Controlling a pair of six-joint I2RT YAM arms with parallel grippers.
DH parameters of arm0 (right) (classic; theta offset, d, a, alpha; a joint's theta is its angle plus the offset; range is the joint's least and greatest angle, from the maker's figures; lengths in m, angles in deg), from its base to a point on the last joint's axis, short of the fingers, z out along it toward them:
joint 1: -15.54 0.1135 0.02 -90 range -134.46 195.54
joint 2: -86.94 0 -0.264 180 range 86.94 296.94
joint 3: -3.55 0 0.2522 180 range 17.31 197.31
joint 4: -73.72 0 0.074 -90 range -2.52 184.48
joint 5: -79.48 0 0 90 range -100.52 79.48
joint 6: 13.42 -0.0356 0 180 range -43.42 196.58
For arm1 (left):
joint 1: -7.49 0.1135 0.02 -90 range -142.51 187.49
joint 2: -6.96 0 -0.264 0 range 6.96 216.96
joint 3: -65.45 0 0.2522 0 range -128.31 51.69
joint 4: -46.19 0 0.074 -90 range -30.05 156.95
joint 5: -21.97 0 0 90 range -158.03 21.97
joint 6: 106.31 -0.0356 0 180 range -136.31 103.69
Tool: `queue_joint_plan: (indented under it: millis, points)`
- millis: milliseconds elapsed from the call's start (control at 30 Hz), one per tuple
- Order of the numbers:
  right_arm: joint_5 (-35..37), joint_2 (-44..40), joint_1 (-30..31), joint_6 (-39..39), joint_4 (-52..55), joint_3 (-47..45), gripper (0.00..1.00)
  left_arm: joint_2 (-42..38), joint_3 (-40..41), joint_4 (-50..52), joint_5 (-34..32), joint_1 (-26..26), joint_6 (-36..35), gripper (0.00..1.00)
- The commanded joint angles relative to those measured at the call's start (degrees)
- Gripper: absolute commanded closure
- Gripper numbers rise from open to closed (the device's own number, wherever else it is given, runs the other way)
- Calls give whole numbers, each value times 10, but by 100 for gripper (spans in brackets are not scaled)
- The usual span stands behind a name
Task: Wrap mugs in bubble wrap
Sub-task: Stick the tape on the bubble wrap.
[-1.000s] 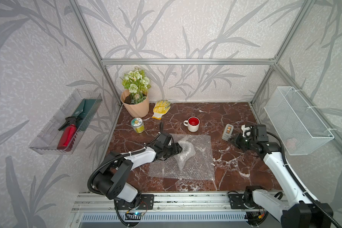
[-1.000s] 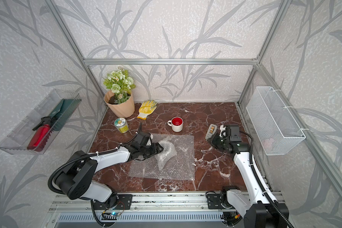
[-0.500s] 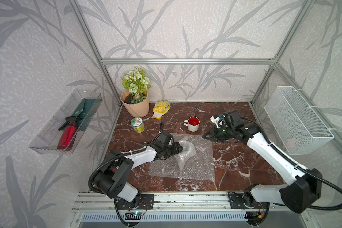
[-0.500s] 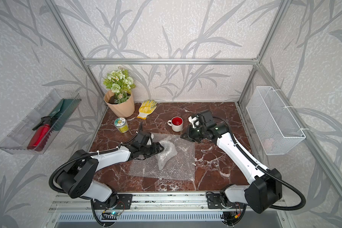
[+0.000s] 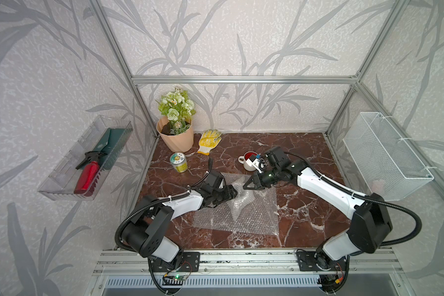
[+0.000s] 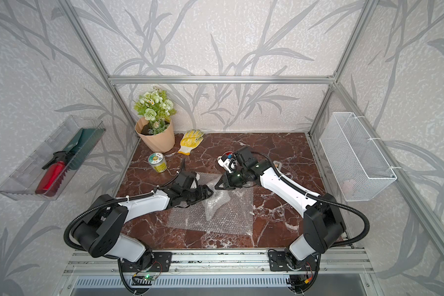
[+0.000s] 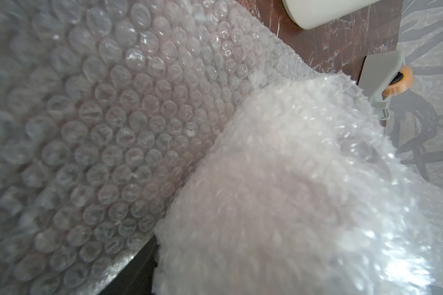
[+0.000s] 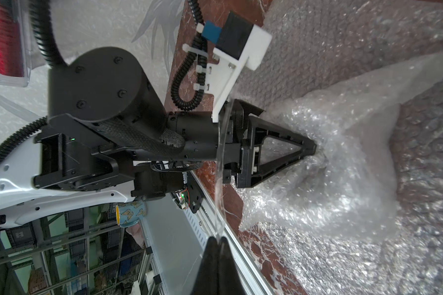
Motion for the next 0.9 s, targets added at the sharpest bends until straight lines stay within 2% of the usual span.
queue_joint_plan:
  millis: [0,600,733,867]
  points:
    - [-1,14,11,7,-12,1,100,16,20,34,-2,-8,-6,29]
    - [3,109,17,-35,-93,-25,100,12,26,35,-3,-8,-3,30]
    - [5,128,18,-32,-87,-30,100,13,27,35,-3,-9,-2,30]
    - [39,131,18,-16,-49,-34,100,11,27,36,-5,-9,-1,30]
